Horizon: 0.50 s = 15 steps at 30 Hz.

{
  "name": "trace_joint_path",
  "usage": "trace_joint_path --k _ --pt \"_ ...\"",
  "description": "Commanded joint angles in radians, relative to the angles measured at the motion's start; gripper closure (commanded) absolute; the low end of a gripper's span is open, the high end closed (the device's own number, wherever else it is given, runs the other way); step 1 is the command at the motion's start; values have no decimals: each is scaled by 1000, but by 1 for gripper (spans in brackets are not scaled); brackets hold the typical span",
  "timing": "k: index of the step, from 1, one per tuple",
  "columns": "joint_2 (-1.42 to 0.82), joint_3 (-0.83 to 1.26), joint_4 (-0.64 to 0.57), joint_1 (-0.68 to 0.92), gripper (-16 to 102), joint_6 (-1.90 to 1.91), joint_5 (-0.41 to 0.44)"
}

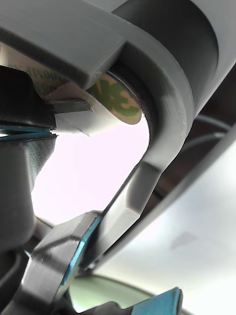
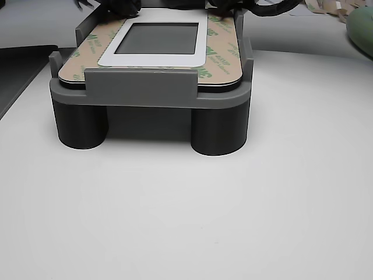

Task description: Peel off protective film from adhesive tape.

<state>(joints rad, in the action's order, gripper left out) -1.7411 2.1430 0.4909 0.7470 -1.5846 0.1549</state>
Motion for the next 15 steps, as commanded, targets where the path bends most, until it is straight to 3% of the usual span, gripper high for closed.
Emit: trace_joint_path --k 1,15 --pt "-20 -11 -2 -20 96 -3 -5" --pt "-20 3 -6 -31 96 -2 -9"
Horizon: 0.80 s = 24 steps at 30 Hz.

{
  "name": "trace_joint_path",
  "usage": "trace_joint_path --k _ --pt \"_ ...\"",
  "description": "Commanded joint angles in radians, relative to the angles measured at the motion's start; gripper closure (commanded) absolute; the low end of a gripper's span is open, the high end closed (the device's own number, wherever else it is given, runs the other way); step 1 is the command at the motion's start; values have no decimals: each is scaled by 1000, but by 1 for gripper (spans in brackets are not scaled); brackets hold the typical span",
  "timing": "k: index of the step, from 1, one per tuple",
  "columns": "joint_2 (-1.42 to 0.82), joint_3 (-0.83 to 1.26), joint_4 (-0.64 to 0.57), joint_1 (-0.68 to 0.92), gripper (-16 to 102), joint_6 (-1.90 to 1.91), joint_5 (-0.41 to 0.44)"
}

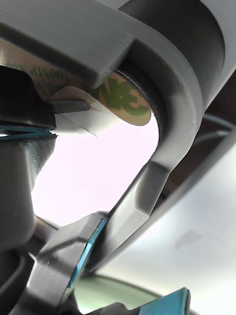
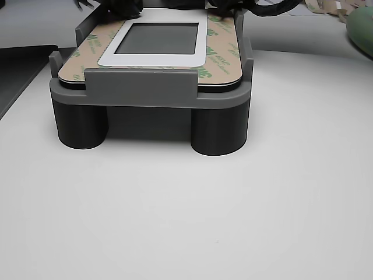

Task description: Peel off protective film from adhesive tape.

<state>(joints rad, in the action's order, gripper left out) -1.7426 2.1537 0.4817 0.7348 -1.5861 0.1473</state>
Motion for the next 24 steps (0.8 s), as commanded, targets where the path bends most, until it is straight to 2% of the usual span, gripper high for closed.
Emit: trace_joint_path --k 1,24 --pt "-18 -6 2 -20 96 0 -2" --pt "-25 18 -20 -41 96 -14 -17"
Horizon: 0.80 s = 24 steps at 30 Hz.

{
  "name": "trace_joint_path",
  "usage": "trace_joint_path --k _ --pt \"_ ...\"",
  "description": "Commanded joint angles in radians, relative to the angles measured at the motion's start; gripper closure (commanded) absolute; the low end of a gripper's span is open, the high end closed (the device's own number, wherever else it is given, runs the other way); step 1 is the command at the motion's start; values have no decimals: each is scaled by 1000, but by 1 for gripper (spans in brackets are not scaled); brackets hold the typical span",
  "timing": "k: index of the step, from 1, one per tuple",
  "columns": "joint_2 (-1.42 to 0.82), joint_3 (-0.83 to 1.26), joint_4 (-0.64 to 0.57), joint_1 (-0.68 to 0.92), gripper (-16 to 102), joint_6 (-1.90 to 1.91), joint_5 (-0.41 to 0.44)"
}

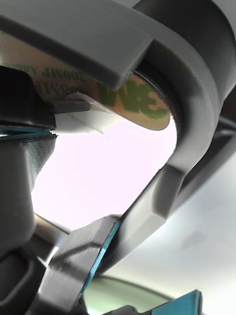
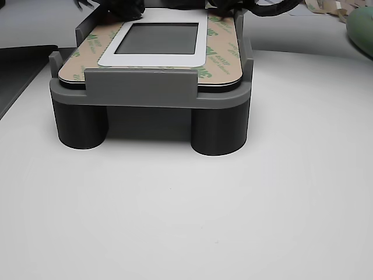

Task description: Peel off protective film from adhesive tape.

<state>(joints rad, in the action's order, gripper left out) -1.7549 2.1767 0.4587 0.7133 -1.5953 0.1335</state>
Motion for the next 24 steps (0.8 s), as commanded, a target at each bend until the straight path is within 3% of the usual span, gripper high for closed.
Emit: trace_joint_path --k 1,24 --pt "-12 -5 2 -23 96 -8 -5" --pt "-43 12 3 -43 96 -26 -9"
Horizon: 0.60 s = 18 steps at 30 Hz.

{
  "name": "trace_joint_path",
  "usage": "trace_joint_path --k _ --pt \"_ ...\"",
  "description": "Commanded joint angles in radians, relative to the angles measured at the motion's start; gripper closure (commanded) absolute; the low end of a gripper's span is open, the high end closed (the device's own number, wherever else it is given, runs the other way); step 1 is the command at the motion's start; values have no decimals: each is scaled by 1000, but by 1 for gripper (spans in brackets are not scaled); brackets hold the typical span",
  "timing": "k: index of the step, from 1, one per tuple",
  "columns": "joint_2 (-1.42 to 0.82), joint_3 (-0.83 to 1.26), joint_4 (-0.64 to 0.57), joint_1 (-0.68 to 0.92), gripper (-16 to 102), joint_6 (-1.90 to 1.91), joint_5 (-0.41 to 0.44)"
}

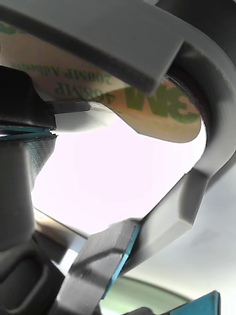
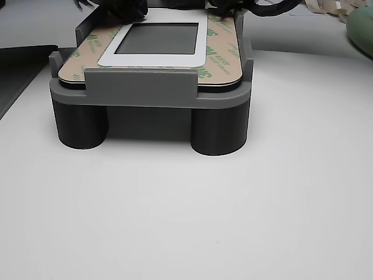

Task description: Peel off protective film from adhesive tape.

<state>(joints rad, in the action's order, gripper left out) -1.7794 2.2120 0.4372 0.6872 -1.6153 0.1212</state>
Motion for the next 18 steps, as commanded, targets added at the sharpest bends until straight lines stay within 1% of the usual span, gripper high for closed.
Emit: trace_joint_path --k 1,4,5,6,7,8,9,10,12,13,16,18 --pt "-25 -31 38 -18 96 -8 5" --pt "-52 -60 100 -28 96 -17 2" --pt "-71 -60 114 -34 93 -18 0" --pt "-91 -57 126 -38 79 -23 0" --pt "-112 -54 141 -44 60 -25 -2" --pt "-133 -52 161 -49 17 -25 -5" --pt "-158 -49 175 -55 -8 -20 -6" --pt "-181 -49 196 -61 1 -18 -6" --pt "-230 -48 241 -80 -10 -23 -9" --pt "-255 -48 267 -86 -12 -21 -8" --pt "-321 -48 333 -114 -12 0 -18" --pt "-360 -41 356 -143 -11 6 -43"
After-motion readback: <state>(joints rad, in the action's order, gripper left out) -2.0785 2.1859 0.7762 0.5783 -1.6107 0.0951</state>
